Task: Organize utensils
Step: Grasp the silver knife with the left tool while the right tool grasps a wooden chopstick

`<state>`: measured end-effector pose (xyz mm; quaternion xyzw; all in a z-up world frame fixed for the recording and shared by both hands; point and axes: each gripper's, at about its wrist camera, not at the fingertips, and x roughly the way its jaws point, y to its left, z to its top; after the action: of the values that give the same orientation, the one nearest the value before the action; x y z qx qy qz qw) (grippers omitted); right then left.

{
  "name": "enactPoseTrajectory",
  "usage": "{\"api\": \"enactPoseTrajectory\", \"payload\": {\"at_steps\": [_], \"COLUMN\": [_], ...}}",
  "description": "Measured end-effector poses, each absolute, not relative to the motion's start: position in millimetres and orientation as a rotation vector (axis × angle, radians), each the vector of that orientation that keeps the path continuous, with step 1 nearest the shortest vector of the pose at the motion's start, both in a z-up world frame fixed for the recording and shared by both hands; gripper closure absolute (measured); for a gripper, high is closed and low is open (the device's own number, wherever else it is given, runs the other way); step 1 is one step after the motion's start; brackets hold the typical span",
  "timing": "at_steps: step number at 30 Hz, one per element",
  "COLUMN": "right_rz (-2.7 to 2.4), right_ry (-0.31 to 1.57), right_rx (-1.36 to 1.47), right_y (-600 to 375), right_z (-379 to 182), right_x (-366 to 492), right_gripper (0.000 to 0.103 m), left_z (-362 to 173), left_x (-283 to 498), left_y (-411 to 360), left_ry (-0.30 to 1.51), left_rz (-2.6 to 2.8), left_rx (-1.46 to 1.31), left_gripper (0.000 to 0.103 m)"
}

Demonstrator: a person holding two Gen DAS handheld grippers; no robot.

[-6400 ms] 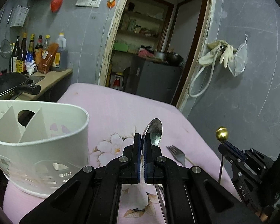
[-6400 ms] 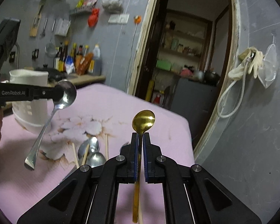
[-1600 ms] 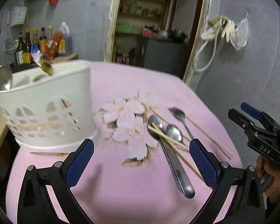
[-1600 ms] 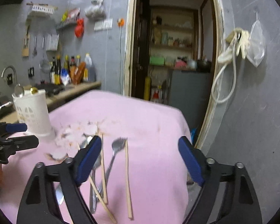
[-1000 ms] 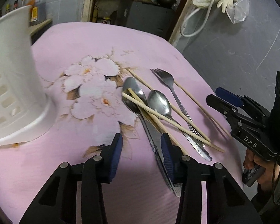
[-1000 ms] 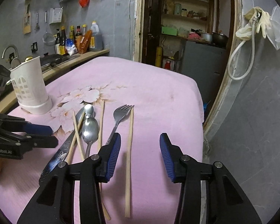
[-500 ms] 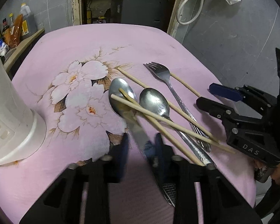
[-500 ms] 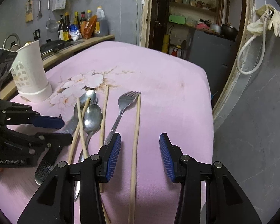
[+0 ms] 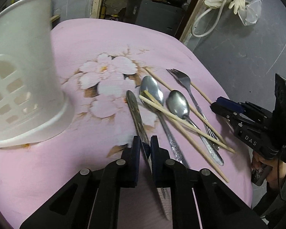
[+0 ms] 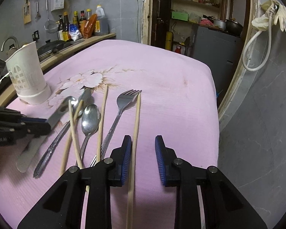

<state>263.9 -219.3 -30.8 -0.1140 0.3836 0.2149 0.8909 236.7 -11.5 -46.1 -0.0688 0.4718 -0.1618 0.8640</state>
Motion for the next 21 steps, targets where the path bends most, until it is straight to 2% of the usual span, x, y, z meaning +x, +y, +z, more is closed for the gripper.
{"api": "enactPoseTrajectory", "payload": {"at_steps": [12, 18, 21], "right_rz": [0.437, 0.438, 0.445], "right_ry": [0.804, 0.819, 0.823], "right_rx": [-0.341, -0.365, -0.342], "right_y": [-200, -195, -199], "right_z": [-34, -35, -35], "right_x": [281, 293, 294], "right_gripper": [0.08, 0.08, 0.079], "left_z": [-38, -39, -41], "left_x": [230, 230, 233], "left_y": [-37, -48, -55], "left_ry": [0.999, 0.999, 0.999], "left_rz": [-0.288, -0.264, -0.256], "left_rx": [0.07, 0.156, 0.187], "left_gripper": [0.09, 0.084, 0.077]}}
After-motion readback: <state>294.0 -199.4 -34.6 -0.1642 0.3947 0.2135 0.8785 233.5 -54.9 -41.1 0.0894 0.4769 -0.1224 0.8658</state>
